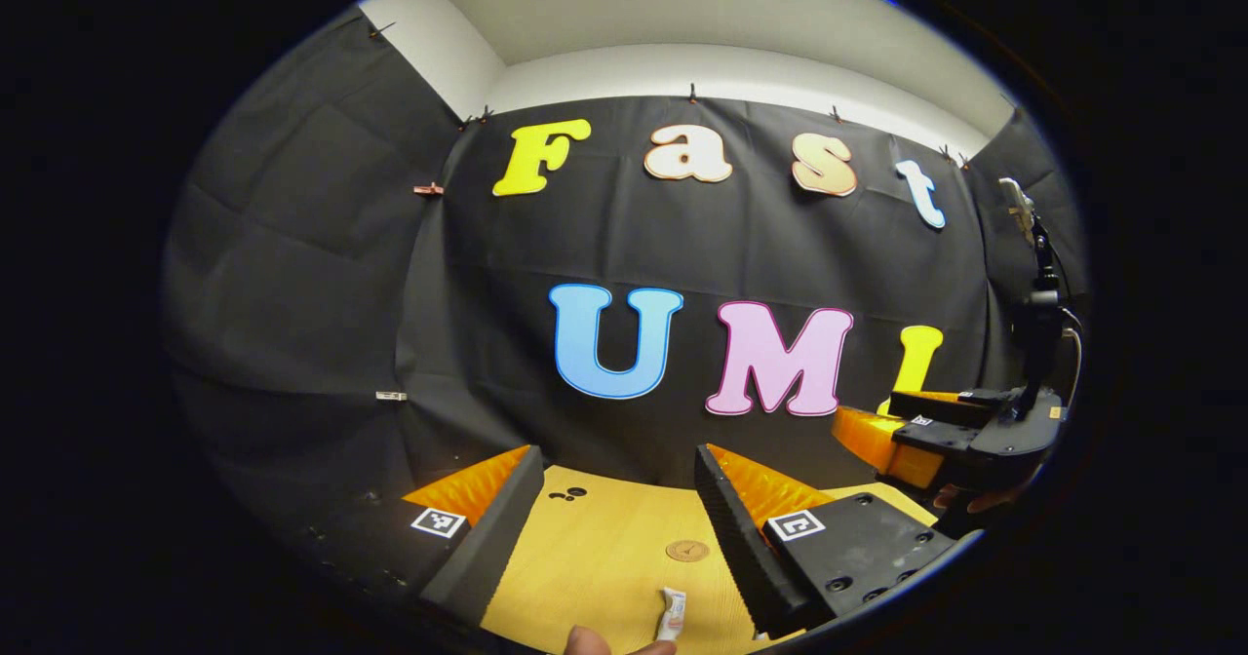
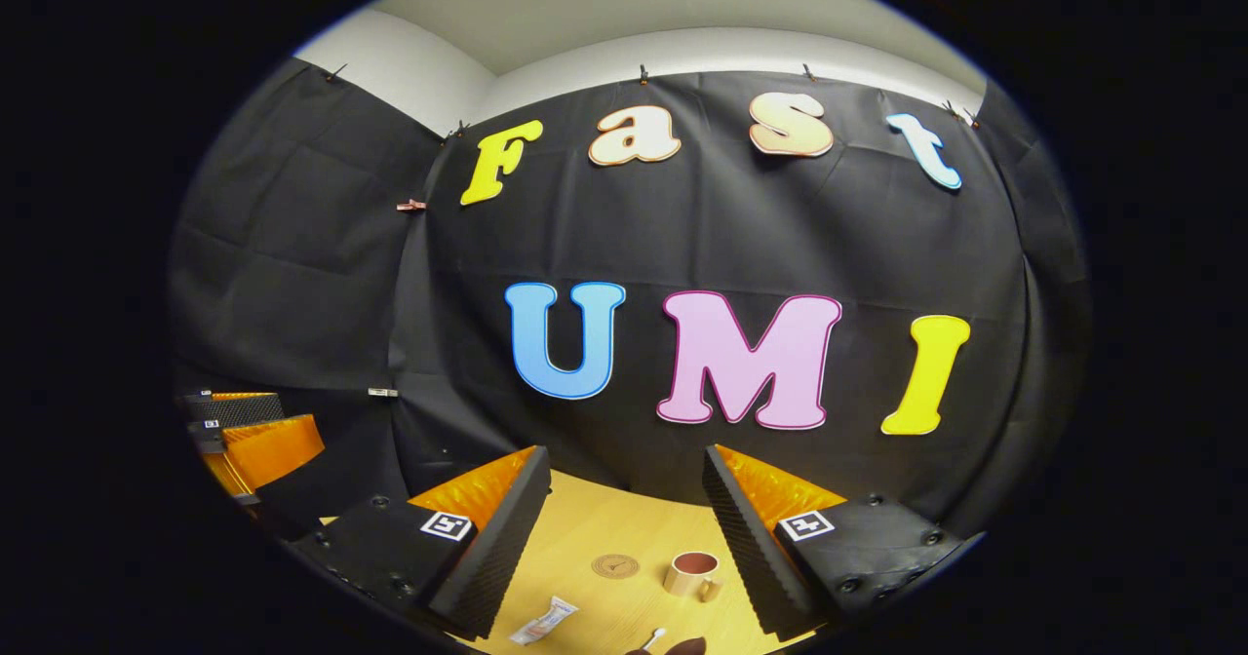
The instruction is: Put the toothbrush and toothpaste on the desktop into the cup, then pick up the cup and place it on the coaster on the desktop.
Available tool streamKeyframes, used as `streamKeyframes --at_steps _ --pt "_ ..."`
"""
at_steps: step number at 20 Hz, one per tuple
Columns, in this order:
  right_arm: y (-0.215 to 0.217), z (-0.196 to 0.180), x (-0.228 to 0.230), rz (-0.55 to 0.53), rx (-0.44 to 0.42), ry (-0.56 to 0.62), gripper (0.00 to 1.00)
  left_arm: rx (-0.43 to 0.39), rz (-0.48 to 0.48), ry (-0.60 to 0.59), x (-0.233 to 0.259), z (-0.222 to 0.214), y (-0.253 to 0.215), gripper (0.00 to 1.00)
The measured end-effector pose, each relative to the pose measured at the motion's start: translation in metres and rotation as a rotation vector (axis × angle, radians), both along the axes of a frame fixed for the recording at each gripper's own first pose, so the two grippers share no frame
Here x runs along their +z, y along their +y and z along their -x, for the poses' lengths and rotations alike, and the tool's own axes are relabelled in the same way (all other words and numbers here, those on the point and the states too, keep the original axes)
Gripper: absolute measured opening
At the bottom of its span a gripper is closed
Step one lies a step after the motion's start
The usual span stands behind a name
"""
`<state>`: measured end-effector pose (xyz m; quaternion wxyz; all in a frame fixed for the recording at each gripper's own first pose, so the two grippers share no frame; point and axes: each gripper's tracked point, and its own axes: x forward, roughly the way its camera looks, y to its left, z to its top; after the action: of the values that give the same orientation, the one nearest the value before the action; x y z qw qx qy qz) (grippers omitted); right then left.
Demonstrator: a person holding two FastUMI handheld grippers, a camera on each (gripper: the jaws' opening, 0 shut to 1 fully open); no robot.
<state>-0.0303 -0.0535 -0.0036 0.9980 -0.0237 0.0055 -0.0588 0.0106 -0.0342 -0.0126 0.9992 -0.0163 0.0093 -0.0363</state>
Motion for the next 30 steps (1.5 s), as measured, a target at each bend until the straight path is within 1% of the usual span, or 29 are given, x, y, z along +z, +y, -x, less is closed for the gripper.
streamKeyframes --at_steps 5,8,11,13,14,15,17,18,21,24,27,30 --pt "-0.025 0.01 -0.004 -0.006 -0.07 -0.01 0.97 -0.069 -0.042 0.034 -0.013 -0.008 -0.022 0.96" --pt "-0.048 0.02 -0.006 -0.014 -0.137 -0.012 0.97 -0.118 -0.04 0.049 -0.019 -0.013 -0.041 0.97" --pt "-0.073 0.031 -0.014 0.003 -0.177 0.006 0.97 -0.159 -0.039 0.088 -0.036 -0.021 -0.062 0.96" --pt "-0.09 0.04 -0.019 -0.01 -0.21 0.02 0.97 -0.189 -0.037 0.115 -0.05 -0.023 -0.077 0.97" --pt "-0.094 0.044 -0.021 -0.016 -0.211 0.024 0.99 -0.199 -0.026 0.117 -0.055 -0.026 -0.082 0.97" --pt "-0.1 0.048 -0.023 -0.002 -0.22 0.026 0.97 -0.205 -0.015 0.134 -0.062 -0.027 -0.088 0.97" --pt "-0.11 0.051 -0.033 0.035 -0.22 0.047 0.97 -0.206 0.004 0.163 -0.073 -0.032 -0.097 0.96" --pt "-0.115 0.053 -0.037 0.042 -0.221 0.06 0.96 -0.206 0.017 0.159 -0.073 -0.033 -0.101 0.96" --pt "-0.123 0.05 -0.039 0.026 -0.221 0.065 0.97 -0.201 0.041 0.153 -0.075 -0.043 -0.112 0.96" --pt "-0.124 0.045 -0.053 0.014 -0.211 0.095 0.97 -0.194 0.007 0.2 -0.097 -0.052 -0.115 0.97" --pt "-0.119 0.037 -0.063 -0.005 -0.186 0.097 0.97 -0.184 -0.022 0.243 -0.123 -0.056 -0.111 0.97" --pt "-0.111 0.027 -0.074 -0.056 -0.15 0.093 0.97 -0.158 -0.042 0.232 -0.122 -0.064 -0.104 0.97"
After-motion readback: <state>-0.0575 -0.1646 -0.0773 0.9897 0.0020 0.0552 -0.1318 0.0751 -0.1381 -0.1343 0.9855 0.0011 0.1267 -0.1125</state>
